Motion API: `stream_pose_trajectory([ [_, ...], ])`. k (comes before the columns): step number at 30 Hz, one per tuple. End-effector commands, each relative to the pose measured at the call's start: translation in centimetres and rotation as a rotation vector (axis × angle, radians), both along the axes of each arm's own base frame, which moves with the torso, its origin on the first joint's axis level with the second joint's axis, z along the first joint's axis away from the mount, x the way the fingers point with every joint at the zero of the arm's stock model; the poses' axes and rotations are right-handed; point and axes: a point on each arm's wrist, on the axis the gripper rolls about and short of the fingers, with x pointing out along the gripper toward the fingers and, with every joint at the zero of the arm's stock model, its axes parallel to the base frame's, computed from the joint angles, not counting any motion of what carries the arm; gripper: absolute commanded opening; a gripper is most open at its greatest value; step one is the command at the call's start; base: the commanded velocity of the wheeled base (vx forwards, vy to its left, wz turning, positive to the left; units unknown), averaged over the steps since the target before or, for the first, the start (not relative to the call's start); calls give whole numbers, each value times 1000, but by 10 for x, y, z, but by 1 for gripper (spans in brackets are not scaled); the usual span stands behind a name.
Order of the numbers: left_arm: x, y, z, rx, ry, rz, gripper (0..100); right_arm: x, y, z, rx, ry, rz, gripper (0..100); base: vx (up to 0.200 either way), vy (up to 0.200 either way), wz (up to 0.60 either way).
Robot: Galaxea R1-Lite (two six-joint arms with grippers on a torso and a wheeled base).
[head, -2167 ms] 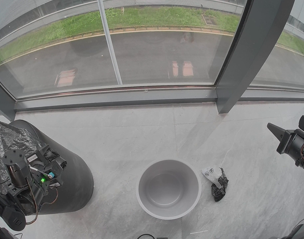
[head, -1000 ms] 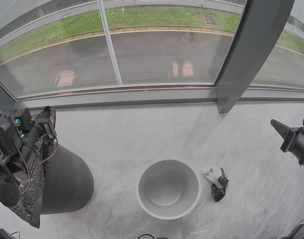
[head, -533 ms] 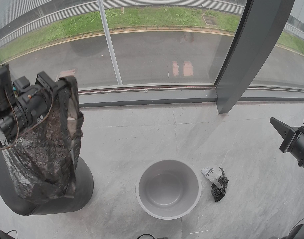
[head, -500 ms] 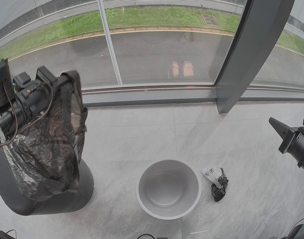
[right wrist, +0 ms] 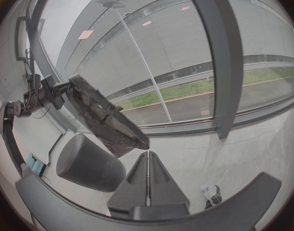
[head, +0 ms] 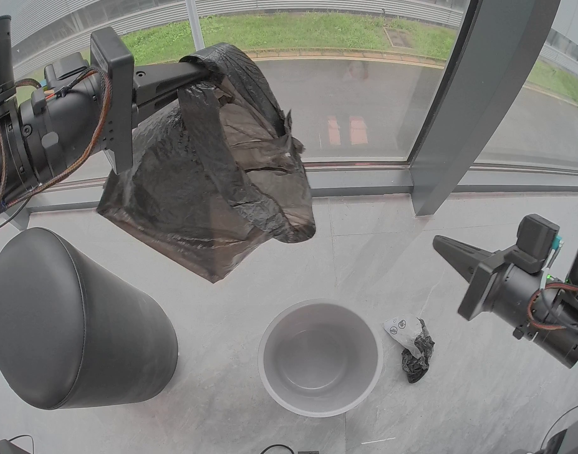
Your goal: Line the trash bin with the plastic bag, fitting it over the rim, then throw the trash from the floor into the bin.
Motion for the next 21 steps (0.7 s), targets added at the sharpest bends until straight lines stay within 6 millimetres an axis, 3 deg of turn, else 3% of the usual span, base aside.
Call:
stream_pose_trajectory([
  [1, -1, -4, -1, 3, 6, -42, 0, 12, 39, -16, -90, 39, 84, 0, 0, 0, 0],
  [6, -4, -5, 0, 2, 3, -74, 0, 15, 64, -33, -154, 73, 140, 0, 0, 0, 0],
  [14, -7, -6, -1, 6, 3, -129, 0, 21, 82, -43, -218, 72, 168, 0, 0, 0, 0],
  [15, -7, -6, -1, 6, 3, -139, 0, 21, 84, -43, -217, 70, 173, 100, 0, 0, 0],
  [21, -8, -7, -4, 13, 8, -180, 0, 25, 93, -51, -236, 84, 183, 100, 0, 0, 0],
])
